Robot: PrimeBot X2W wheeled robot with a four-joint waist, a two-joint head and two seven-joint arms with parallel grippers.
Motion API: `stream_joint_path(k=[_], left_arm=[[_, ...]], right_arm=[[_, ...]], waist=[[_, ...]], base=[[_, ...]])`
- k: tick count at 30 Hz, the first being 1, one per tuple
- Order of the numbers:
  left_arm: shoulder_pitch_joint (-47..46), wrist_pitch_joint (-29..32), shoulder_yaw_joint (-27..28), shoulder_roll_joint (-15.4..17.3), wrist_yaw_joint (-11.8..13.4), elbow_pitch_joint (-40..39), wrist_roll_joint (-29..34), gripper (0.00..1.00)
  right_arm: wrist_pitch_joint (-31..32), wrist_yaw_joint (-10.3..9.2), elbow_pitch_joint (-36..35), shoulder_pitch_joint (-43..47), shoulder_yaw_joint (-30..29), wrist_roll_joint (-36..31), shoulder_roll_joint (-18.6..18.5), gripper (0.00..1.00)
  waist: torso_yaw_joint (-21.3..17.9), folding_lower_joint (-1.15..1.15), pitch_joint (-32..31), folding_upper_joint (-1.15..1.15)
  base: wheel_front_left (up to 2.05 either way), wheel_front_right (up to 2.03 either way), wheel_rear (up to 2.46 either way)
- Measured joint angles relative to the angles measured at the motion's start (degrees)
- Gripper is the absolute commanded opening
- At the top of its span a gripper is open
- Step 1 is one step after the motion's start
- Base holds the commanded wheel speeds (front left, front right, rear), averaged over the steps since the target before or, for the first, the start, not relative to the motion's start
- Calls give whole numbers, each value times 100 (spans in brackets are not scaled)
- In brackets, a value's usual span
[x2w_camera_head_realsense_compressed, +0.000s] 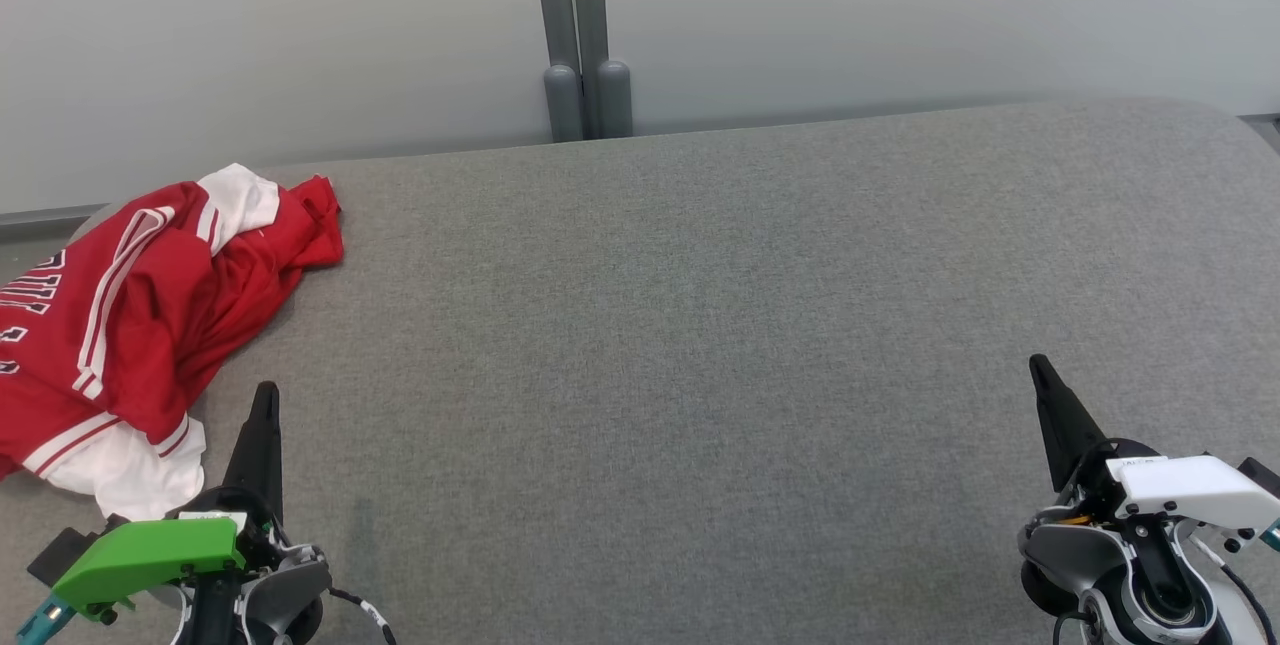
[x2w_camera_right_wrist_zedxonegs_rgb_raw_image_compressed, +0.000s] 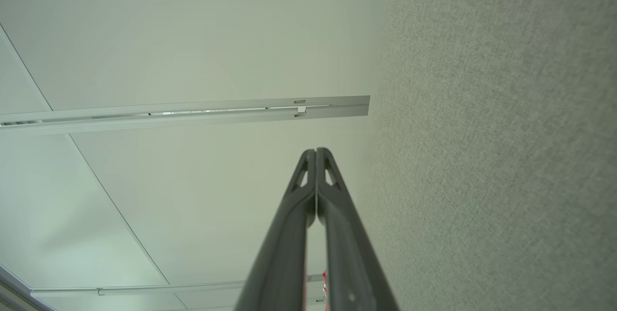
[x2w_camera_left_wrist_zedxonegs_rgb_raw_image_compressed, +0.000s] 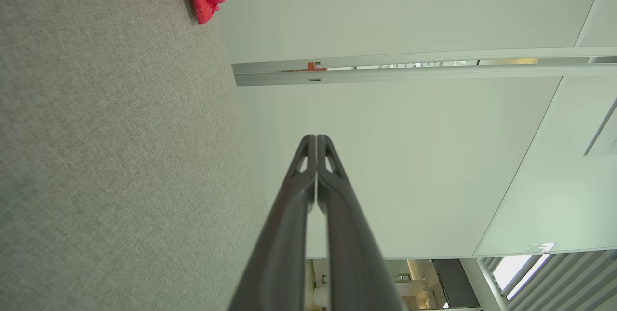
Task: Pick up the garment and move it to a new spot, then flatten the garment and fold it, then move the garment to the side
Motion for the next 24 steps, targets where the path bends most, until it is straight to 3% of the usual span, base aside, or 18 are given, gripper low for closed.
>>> stream_joint_path(k=[24], left_arm=[[0,0,0,0,0,0,0,0]], right_arm=[[0,0,0,0,0,0,0,0]], waist=[[0,0,0,0]], base=[[0,0,0]])
